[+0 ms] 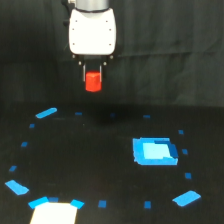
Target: Pick up the red object from the table
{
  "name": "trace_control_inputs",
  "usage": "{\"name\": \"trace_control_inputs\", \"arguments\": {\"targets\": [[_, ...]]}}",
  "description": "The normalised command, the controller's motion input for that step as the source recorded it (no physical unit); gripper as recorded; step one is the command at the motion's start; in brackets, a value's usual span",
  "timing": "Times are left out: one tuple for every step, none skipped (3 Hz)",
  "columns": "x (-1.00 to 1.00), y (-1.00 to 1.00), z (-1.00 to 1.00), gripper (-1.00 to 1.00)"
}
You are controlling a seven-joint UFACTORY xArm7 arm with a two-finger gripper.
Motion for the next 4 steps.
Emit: {"name": "trace_control_inputs", "arguments": {"targets": [[-0.2,-0.16,0.4,-1.0],[-0.01,-0.2,0.26,-1.0],[-0.35,-0.04,-0.36,-1.0],[-0.01,-0.1,0.43,-1.0]]}}
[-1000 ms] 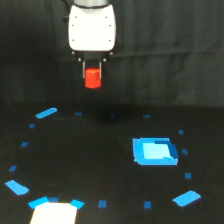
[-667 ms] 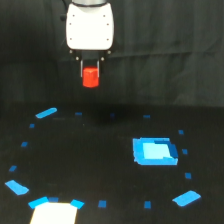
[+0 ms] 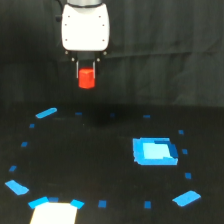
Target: Pick up the red object from the table
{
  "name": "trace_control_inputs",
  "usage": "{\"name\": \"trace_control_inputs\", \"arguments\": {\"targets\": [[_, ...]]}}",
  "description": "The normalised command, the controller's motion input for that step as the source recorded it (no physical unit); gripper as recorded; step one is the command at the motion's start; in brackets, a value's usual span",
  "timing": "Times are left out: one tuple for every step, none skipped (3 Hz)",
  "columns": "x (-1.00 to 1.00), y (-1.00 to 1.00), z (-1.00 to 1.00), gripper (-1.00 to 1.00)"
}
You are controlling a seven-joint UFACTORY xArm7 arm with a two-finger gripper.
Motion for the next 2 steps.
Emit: {"name": "trace_control_inputs", "arguments": {"targets": [[-0.04,0.03,0.2,-1.0],[0.05,0.07,0.23,-0.98]]}}
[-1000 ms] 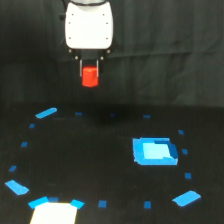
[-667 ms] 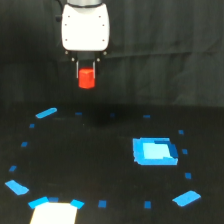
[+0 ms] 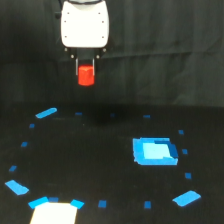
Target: Pick up the red object from the table
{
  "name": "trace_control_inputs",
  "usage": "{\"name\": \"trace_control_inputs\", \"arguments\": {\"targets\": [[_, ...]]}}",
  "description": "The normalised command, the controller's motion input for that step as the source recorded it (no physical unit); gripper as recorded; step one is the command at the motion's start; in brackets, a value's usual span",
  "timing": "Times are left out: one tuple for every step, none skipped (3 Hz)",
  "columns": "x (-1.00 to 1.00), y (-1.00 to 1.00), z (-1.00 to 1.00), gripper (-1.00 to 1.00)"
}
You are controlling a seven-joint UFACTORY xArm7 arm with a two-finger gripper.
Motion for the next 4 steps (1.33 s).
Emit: {"name": "trace_control_inputs", "arguments": {"targets": [[0.01,-0.13,-0.29,-1.0],[-0.15,0.02,-0.33,-1.0],[-0.1,-0.22,-0.07,-0.93],[-0.09,0.13,0.19,-1.0]]}}
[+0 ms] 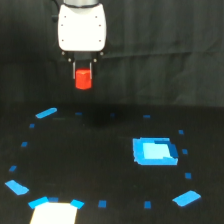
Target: Pick up the red object from the table
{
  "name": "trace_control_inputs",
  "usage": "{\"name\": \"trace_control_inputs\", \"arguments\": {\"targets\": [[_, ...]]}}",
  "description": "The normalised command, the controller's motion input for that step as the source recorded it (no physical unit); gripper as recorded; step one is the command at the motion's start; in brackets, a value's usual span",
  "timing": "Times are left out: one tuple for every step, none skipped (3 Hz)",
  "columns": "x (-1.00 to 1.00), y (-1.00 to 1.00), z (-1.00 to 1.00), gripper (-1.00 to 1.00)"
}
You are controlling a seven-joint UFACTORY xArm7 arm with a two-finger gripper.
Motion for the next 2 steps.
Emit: {"name": "trace_control_inputs", "arguments": {"targets": [[0.12,-0.04,-0.31,-1.0],[-0.27,0.21,0.28,-1.0]]}}
